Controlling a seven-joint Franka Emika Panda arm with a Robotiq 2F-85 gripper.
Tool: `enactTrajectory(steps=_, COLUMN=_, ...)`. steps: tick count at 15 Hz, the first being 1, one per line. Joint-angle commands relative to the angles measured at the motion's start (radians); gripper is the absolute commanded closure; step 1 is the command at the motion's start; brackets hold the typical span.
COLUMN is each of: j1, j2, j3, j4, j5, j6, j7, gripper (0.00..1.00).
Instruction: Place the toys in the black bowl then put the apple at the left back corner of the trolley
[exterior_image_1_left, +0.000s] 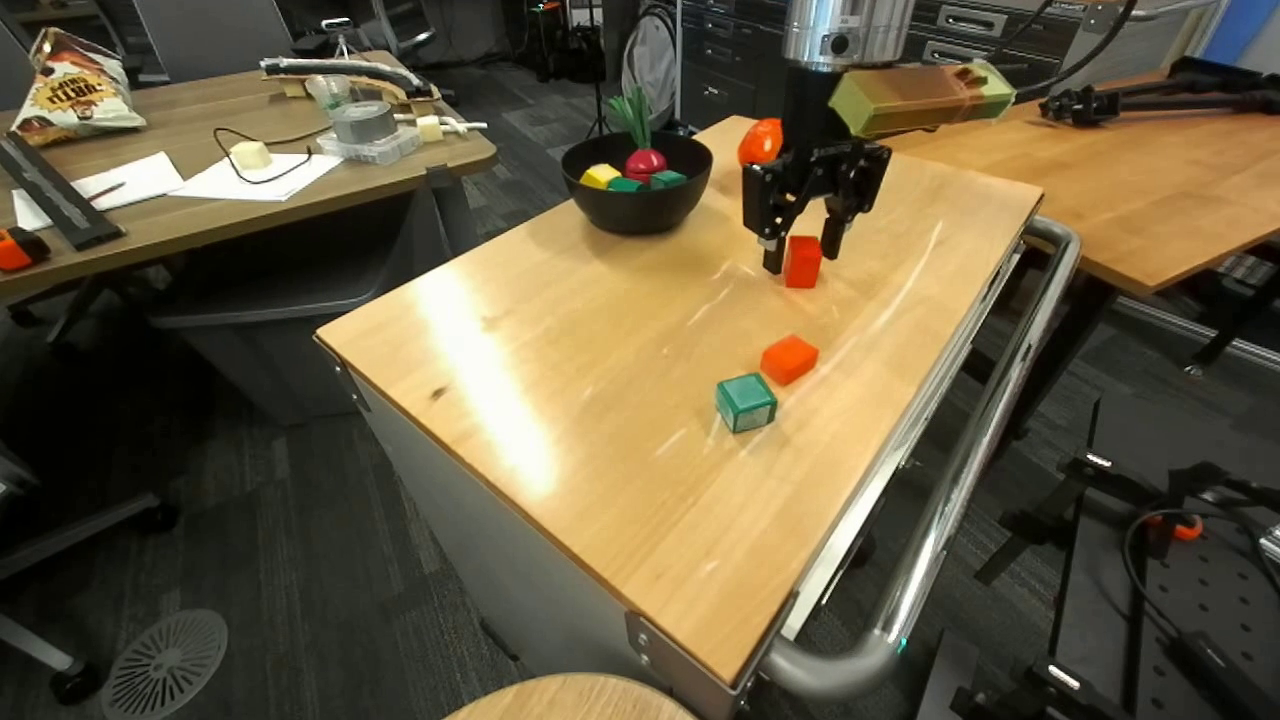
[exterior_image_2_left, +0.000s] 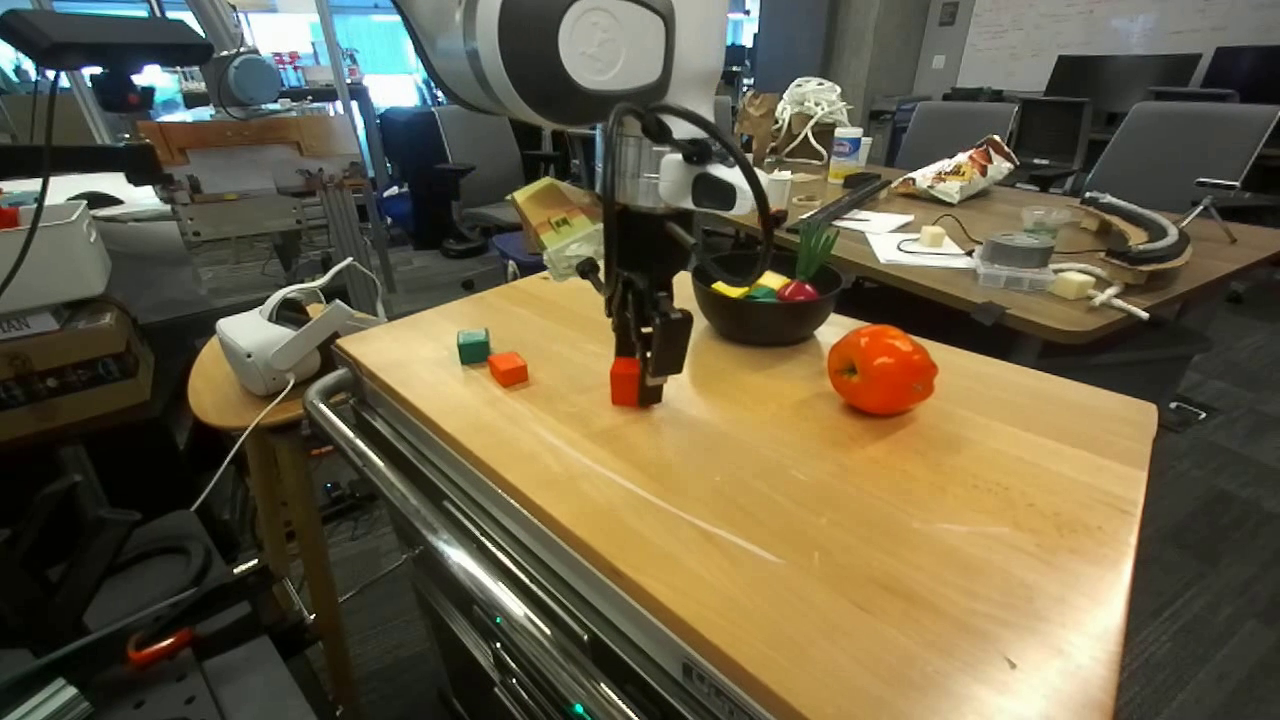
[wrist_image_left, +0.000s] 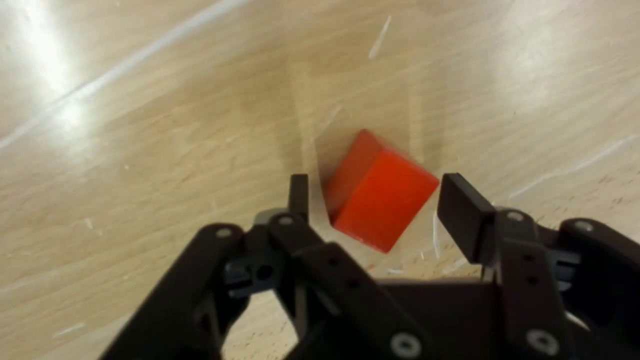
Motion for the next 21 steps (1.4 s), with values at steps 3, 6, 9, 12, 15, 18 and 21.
enactTrajectory(steps=3, j1=-0.015, j2=0.099, j3=-0.004, j4=0.110, j5=0.052, j6=0.014, j7=0.025, gripper=0.77)
enactTrajectory(steps=6, j1=-0.027, j2=0.086, j3=-0.006, j4=0.115, j5=0.085, j6=-0.009, j7=0.005, gripper=0.99)
enactTrajectory(steps=9, j1=-0.020, j2=0.070, j3=-0.022, j4=0.112, j5=0.029, j6=-0.046, j7=0.025, gripper=0.73)
enactTrajectory(steps=12, j1=-0.007, j2=0.054, j3=-0.046, j4=0.101, j5=-0.059, j6=-0.073, j7=0.083, gripper=0.64)
enactTrajectory(steps=15, j1=-0.008, j2=0.055, j3=-0.056, j4=0.095, j5=-0.104, j6=-0.112, j7=0.133, gripper=0.41)
enactTrajectory(steps=18, j1=-0.014, j2=0.056, j3=-0.036, j4=0.091, j5=-0.038, j6=-0.107, j7=0.127, gripper=0.17)
enactTrajectory(steps=21, j1=-0.012, j2=0.059, j3=-0.005, j4=0.082, j5=0.090, j6=-0.042, j7=0.131, gripper=0.00)
